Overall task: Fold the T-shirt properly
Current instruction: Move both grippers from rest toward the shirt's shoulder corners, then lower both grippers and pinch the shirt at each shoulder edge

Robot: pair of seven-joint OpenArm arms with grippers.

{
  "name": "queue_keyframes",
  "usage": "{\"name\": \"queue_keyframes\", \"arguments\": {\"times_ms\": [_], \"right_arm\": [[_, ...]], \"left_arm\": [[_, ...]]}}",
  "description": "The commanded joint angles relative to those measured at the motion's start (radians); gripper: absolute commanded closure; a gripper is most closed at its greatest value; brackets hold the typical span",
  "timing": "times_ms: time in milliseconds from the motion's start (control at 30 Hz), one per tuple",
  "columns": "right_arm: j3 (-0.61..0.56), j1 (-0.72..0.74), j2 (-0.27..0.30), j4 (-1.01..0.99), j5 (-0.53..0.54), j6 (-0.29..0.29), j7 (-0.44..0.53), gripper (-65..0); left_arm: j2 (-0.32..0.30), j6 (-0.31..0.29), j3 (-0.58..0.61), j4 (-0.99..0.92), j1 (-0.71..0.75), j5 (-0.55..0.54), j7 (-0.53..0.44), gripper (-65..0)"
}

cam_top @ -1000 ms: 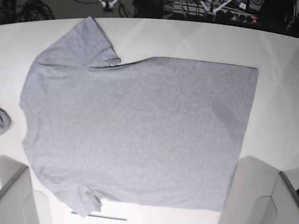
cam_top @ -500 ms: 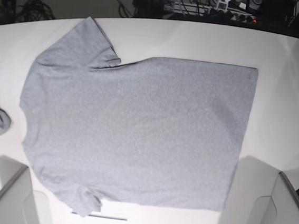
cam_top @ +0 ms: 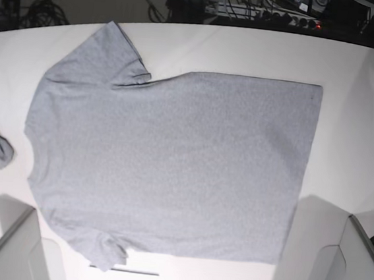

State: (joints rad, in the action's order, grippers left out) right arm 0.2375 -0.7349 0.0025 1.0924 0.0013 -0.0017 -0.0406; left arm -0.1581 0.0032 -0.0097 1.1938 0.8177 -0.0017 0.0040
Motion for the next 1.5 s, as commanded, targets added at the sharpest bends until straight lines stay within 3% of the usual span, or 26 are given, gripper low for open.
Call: {"name": "queue_keyframes", "arguments": {"times_ms": [0,267,367,600,767,933,1167,1300,1400,1467], "right_arm": [[0.016,-0.025,0.006,0.033,0.001,-0.004,0.014,0.0],[0.099,-0.099,0.004,0.197,0.001,-0.004,0.014,0.0],[0.136,-0.102,0.004,0.234,0.001,-0.004,0.008,0.0],[0.219,-0.088,0.004,0.381,0.001,-0.004,-0.118,0.0],[0.299,-0.082,-0.042,0.572,0.001,-0.004,-0.189,0.0],[0.313,-0.068,-0.089,0.747,0.001,-0.002,-0.201,0.0],[0.311,0.036,-0.121,0.809,0.009,0.004,-0.201,0.0],[0.32,0.07,-0.121,0.809,0.144,0.176,-0.227,0.0],[0.322,0.105,-0.106,0.809,0.254,0.285,-0.379,0.0],[0.322,0.133,-0.098,0.809,0.331,0.317,-0.505,0.0]], "left_arm": [[-0.005,0.004,0.0,0.041,0.038,0.001,-0.012,0.0],[-0.041,0.007,-0.002,0.262,0.173,0.004,-0.012,0.0],[-0.038,0.007,-0.069,0.366,0.23,0.002,-0.012,0.0],[-0.036,0.005,-0.163,0.625,0.314,0.012,-0.012,0.0],[-0.036,0.004,-0.215,0.728,0.328,0.002,-0.011,0.0],[-0.039,0.004,-0.227,0.751,0.315,0.002,-0.011,0.0],[-0.036,0.004,-0.214,0.757,0.226,-0.014,-0.011,0.0],[-0.039,0.002,-0.272,0.748,0.17,-0.245,-0.002,0.0],[-0.039,-0.036,-0.359,0.748,0.159,-0.423,-0.002,0.0],[-0.039,-0.093,-0.421,0.748,0.157,-0.499,-0.002,0.0]]}}
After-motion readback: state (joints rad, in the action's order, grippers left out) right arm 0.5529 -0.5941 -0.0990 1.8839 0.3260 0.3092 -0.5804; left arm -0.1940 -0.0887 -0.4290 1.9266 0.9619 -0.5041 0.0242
